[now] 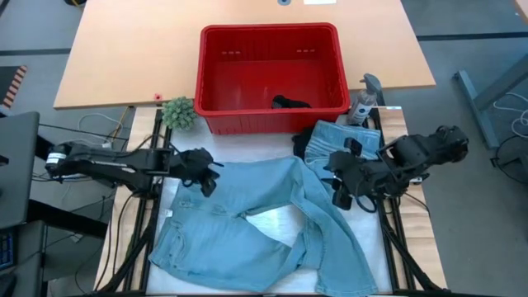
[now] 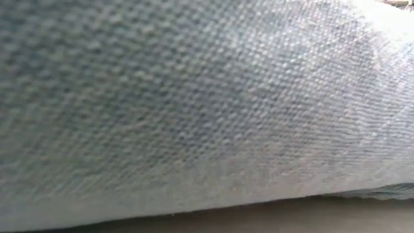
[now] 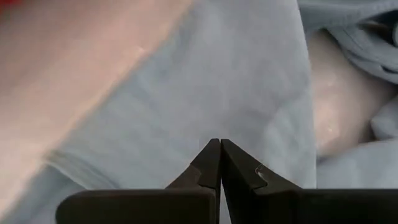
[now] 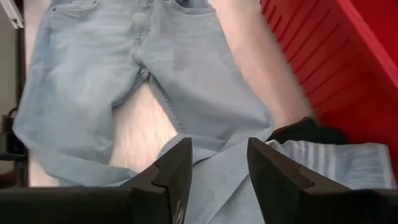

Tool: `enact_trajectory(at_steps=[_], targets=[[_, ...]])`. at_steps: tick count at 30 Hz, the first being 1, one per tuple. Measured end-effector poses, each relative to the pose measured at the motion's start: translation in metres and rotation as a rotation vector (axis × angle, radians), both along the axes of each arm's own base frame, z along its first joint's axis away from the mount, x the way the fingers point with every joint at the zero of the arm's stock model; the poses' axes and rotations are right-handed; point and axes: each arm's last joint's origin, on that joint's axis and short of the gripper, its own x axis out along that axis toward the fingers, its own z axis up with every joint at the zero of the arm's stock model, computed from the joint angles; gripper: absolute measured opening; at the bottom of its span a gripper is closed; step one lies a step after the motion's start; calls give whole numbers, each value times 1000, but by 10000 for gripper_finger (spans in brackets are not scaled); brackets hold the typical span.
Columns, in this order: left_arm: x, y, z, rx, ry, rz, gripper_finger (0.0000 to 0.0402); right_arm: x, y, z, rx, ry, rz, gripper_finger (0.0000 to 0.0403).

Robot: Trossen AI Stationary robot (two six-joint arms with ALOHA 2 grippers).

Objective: Fold Laundry from Bin
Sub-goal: Fold the blue pants

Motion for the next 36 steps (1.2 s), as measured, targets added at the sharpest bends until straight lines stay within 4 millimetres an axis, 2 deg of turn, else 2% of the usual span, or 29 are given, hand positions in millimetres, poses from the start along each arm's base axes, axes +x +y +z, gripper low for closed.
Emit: enact_trajectory(at_steps=[5,10,18,23,29,32,36], targets=[[-7,4,-44,-24,49,51,0,-3,6,0,14,-33,-55,170],[-18,7,-69,-16,123,102,0,2,4,-3,56,-44,-167,169],[-35,14,-99,-29,219,176,0,16,9,-33,93,53,-329,168],[-43,18,-107,-34,262,247,0,22,16,-60,88,160,-475,168],[-46,20,-110,-43,277,276,0,36,29,-108,133,391,-556,174],[-46,20,-110,-48,277,281,0,37,34,-132,149,474,-608,192],[-46,19,-110,-52,279,279,0,29,41,-160,230,568,-704,231]])
